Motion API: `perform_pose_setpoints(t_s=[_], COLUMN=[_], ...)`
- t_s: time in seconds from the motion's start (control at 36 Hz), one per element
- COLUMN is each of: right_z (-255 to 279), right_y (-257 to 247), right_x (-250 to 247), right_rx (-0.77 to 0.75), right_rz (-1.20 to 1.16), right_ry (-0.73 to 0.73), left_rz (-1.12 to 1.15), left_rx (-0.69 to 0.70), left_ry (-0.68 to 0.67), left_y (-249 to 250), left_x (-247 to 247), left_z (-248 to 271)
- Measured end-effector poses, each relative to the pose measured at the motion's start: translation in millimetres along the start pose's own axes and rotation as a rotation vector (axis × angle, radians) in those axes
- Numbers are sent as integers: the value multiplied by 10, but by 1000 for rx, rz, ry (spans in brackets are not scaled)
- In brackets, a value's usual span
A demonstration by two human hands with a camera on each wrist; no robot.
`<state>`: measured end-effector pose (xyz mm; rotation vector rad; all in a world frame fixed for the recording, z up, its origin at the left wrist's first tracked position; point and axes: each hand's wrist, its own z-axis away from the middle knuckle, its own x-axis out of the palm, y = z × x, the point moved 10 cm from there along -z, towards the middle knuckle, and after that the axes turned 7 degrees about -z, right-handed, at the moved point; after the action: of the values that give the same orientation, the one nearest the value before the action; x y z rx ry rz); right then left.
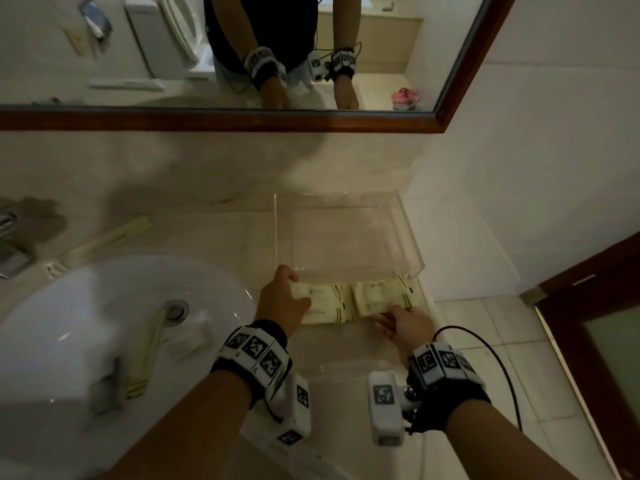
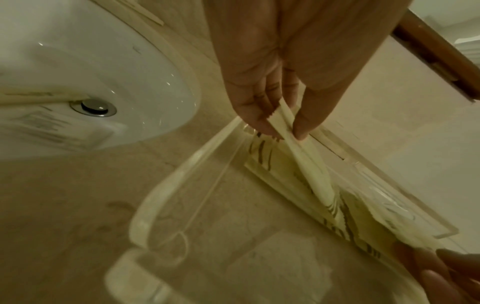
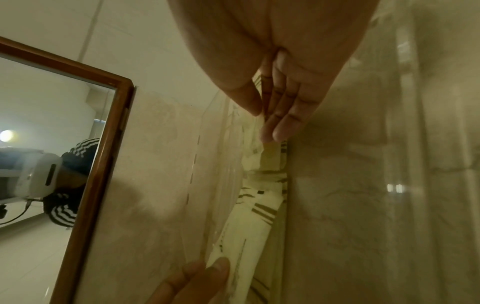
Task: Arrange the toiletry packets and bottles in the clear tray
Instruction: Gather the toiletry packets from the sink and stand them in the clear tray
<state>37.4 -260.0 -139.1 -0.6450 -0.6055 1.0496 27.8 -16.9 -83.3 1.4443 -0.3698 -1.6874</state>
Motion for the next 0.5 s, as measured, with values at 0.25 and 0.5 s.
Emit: perform_pose_setpoints(t_s=[0.25, 0.5], right_z=[19, 101], right_y=[31, -161], right_x=[27, -108], right_rx=[5, -181], right_rz=[60, 586], right_ry=[-24, 78], left_rz=[-12, -141], left_rx=[6, 66], left_ry=[57, 28], left_y=[-23, 0], left_x=[-8, -44], left_z=[-18, 90])
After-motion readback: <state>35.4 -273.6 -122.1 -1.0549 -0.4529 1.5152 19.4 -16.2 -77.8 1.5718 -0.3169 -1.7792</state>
